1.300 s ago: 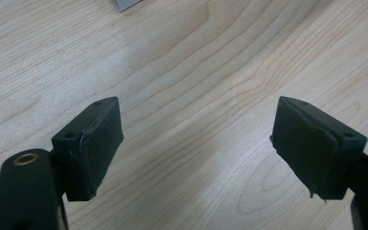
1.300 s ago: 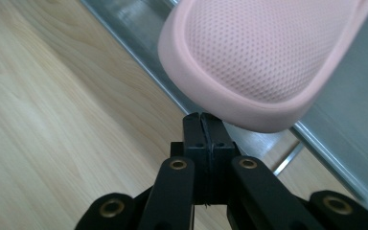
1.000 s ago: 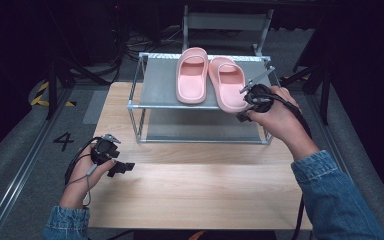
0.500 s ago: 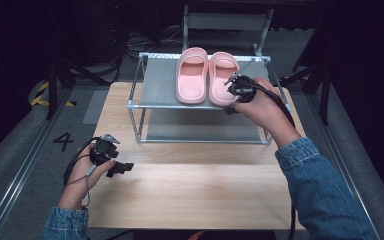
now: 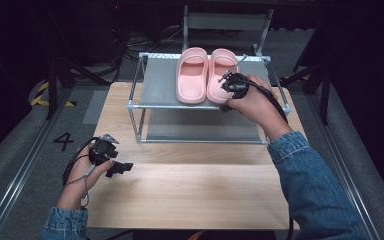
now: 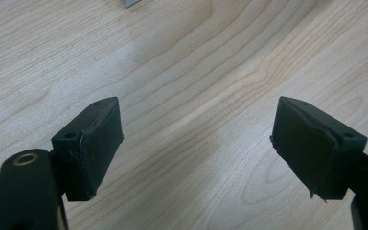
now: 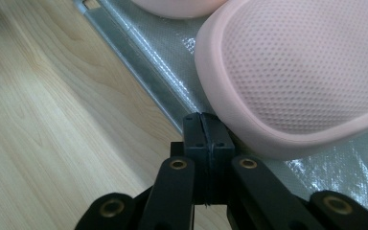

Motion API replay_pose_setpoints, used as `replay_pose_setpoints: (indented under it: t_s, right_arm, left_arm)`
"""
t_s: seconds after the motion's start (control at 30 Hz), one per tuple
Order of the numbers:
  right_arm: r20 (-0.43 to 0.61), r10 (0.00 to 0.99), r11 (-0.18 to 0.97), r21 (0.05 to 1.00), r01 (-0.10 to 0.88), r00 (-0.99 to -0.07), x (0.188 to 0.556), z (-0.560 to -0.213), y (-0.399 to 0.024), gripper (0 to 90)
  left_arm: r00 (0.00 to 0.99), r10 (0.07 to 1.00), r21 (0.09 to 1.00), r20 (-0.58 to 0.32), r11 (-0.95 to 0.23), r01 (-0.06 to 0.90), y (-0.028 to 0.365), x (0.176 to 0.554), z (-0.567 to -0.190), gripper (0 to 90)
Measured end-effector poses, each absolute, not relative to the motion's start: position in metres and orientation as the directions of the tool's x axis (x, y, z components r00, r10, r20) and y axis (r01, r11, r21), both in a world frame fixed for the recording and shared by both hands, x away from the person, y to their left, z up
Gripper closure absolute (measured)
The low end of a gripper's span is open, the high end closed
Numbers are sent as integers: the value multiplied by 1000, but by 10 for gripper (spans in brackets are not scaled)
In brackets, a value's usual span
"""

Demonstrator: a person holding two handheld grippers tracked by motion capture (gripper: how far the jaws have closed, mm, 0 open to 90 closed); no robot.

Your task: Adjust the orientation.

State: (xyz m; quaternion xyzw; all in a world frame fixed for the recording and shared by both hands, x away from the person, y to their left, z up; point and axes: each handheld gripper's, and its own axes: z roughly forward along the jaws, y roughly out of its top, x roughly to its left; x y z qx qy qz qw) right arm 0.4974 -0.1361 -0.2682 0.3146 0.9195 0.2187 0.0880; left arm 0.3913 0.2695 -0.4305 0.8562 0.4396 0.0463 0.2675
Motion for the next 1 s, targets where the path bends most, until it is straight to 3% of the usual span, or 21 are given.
replay_pose_setpoints:
  t_s: [0.3,0.57,0.77,1.0]
  right_arm:
    - [-19,616,703,465,539,-787,494,-268,-135,844]
    - [6,637,641,552,534,-771,479,-261,-144,675]
    - [-11,641,610,615,501,-767,463,-254,-159,604]
    - [-23,656,581,653,486,-754,449,-248,-181,585]
  left_arm:
    - [608,778,500,-157,-468,728,269,391,-430,185]
    - [611,777,502,-152,-471,725,269,392,-430,185]
    - [616,773,495,-153,-479,725,268,394,-431,185]
    - [614,774,494,-154,-478,726,267,394,-431,185]
